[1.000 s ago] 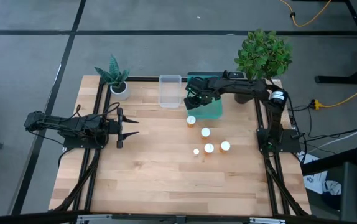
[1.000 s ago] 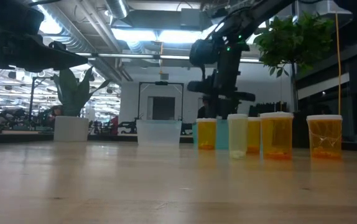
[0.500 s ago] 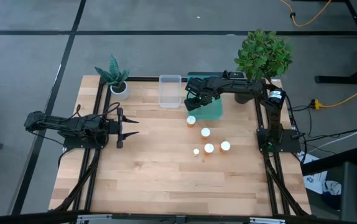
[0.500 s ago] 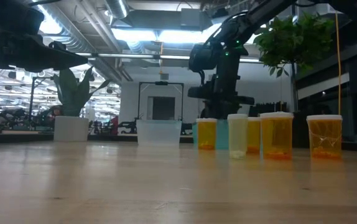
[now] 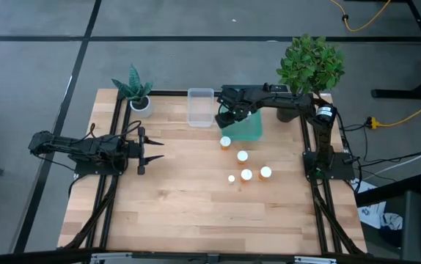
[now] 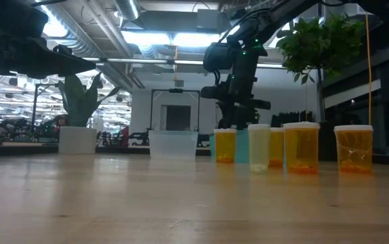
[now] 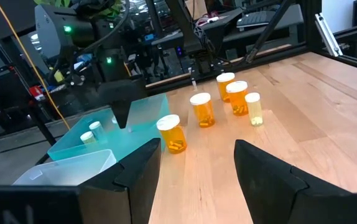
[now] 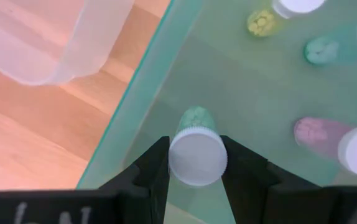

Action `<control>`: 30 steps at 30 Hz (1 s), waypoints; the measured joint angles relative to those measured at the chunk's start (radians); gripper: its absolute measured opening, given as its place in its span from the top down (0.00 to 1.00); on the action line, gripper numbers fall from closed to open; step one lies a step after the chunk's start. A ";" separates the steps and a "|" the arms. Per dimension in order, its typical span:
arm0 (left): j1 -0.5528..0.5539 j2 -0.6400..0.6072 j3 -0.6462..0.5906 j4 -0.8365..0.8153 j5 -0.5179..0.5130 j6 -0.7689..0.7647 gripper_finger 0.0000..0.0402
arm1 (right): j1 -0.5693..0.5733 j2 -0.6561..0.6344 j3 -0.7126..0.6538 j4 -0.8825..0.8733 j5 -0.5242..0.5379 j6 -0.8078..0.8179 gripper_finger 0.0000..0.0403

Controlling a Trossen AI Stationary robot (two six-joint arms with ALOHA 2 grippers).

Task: Pick and place medicine bottles into bin by pill shape (circle, oval)
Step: Put the blue tablet bottle into the blue bin

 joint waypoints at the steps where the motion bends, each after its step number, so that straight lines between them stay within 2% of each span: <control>1: 0.000 0.000 0.000 0.000 0.000 0.000 0.51 | 0.000 0.000 0.000 -0.001 0.000 -0.022 0.68; 4: 0.000 0.000 0.000 0.000 0.000 0.000 0.51 | 0.002 0.000 0.000 -0.007 -0.001 -0.051 0.68; 14: 0.000 0.000 0.000 0.000 0.000 0.000 0.51 | 0.008 0.000 0.000 -0.042 -0.046 0.037 0.67; 25: 0.000 0.000 0.000 0.000 0.000 0.000 0.51 | 0.012 0.000 0.000 -0.036 -0.042 0.035 0.44; 30: 0.000 0.000 0.000 0.000 0.000 0.000 0.51 | 0.012 0.000 0.000 -0.025 -0.035 0.034 0.41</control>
